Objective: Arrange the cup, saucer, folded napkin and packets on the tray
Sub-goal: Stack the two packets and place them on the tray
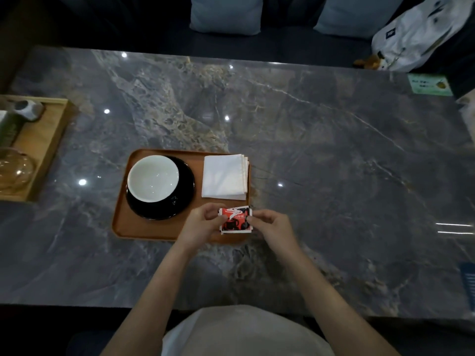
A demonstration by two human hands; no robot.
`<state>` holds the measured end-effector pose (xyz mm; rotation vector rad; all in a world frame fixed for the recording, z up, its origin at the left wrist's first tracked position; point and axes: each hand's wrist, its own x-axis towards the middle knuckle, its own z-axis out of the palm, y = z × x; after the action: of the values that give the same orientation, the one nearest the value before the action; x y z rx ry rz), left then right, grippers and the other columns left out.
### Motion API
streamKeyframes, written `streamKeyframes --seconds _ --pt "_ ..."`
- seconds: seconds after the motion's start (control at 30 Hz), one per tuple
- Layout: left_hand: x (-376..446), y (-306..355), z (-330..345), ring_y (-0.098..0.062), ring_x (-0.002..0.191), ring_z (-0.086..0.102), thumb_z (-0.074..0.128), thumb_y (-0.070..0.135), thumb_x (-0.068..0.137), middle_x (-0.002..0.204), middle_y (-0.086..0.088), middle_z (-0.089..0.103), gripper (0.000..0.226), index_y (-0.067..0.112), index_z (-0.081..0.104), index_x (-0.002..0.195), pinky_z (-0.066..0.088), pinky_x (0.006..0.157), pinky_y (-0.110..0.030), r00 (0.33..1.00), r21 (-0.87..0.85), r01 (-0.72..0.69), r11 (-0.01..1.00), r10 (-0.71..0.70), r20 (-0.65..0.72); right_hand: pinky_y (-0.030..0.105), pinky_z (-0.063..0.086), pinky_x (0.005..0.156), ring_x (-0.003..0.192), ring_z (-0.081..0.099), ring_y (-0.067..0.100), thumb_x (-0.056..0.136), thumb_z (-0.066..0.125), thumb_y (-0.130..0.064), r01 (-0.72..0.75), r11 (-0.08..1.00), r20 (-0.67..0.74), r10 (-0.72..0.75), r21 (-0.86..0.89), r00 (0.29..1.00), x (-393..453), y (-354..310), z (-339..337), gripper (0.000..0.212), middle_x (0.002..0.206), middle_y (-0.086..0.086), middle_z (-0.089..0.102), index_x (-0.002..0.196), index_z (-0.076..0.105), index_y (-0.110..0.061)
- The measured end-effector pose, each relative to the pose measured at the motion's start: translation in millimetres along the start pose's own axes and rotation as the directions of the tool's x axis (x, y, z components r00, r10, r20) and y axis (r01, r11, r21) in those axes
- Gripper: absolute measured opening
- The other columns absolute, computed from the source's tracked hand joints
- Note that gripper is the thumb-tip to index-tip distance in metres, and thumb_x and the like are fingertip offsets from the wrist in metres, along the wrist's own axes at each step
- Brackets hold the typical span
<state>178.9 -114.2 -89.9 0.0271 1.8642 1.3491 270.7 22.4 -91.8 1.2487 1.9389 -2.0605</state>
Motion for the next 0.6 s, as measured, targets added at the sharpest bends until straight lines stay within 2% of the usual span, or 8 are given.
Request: streamKeyframes --seconds 0.07,0.13,0.17,0.3,0.37,0.47,0.6 --pt "6 -12 -9 -0.026 0.088 0.067 0.066 0.012 0.078 0.1 -0.017 0.069 0.024 0.005 0.062 0.101 0.058 0.07 -0.033 0.991 0.048 0.029 0.998 -0.022 -0.133 0.021 0.048 0.061 0.064 0.062 0.011 0.077 0.069 -0.008 -0.051 0.999 -0.057 0.05 -0.019 0.997 3 3 13 0.005 0.072 0.0 0.068 0.079 0.071 -0.012" --pt "9 -19 -14 -0.029 0.089 0.067 0.071 0.016 0.074 0.097 -0.018 0.07 0.028 0.004 0.065 0.098 0.056 0.081 -0.045 0.978 0.091 0.048 0.995 -0.028 -0.207 0.022 0.047 0.061 0.063 0.06 0.01 0.076 0.07 -0.01 -0.086 0.994 -0.124 0.077 -0.065 0.989 8 7 26 0.01 0.075 0.004 0.068 0.085 0.073 -0.007" --pt "11 -22 -14 -0.028 0.088 0.067 0.072 0.017 0.073 0.096 -0.017 0.071 0.029 0.003 0.066 0.097 0.056 0.083 -0.046 0.972 0.121 0.049 0.991 -0.02 -0.233 0.023 0.048 0.062 0.063 0.059 0.01 0.076 0.07 -0.011 -0.097 0.99 -0.148 0.081 -0.1 0.986 10 8 30 0.013 0.078 0.006 0.069 0.087 0.073 -0.005" --pt "12 -25 -13 -0.017 0.08 0.062 0.069 0.017 0.076 0.095 -0.013 0.071 0.029 0.002 0.065 0.1 0.051 0.078 -0.03 0.955 0.316 0.033 0.948 0.064 -0.29 0.034 0.055 0.077 0.077 0.065 0.017 0.076 0.07 -0.021 -0.115 0.948 -0.224 0.048 -0.296 0.973 14 17 45 0.017 0.09 0.009 0.075 0.088 0.074 -0.01" --pt "13 -24 -11 -0.021 0.083 0.064 0.068 0.016 0.076 0.095 -0.015 0.072 0.028 0.001 0.066 0.1 0.05 0.079 -0.029 0.95 0.356 0.022 0.934 0.091 -0.297 0.032 0.053 0.078 0.082 0.066 0.017 0.077 0.068 -0.025 -0.115 0.909 -0.266 0.005 -0.401 0.964 13 18 49 0.018 0.091 0.006 0.075 0.089 0.074 -0.012" --pt "14 -24 -10 -0.025 0.086 0.065 0.068 0.013 0.075 0.092 -0.019 0.072 0.025 -0.001 0.067 0.096 0.044 0.075 -0.023 0.944 0.396 -0.019 0.918 0.147 -0.296 0.025 0.044 0.071 0.086 0.066 0.019 0.082 0.062 -0.029 -0.119 0.838 -0.298 -0.054 -0.532 0.953 10 15 54 0.021 0.095 0.004 0.075 0.093 0.073 -0.015" --pt "19 -26 -9 -0.029 0.089 0.064 0.067 0.015 0.077 0.094 -0.02 0.07 0.024 0.0 0.066 0.096 0.049 0.081 -0.033 0.948 0.488 -0.055 0.871 0.198 -0.248 0.024 0.039 0.07 0.092 0.065 0.02 0.086 0.057 -0.032 -0.133 0.744 -0.334 -0.126 -0.655 0.934 8 14 57 0.023 0.101 0.001 0.073 0.098 0.071 -0.018"
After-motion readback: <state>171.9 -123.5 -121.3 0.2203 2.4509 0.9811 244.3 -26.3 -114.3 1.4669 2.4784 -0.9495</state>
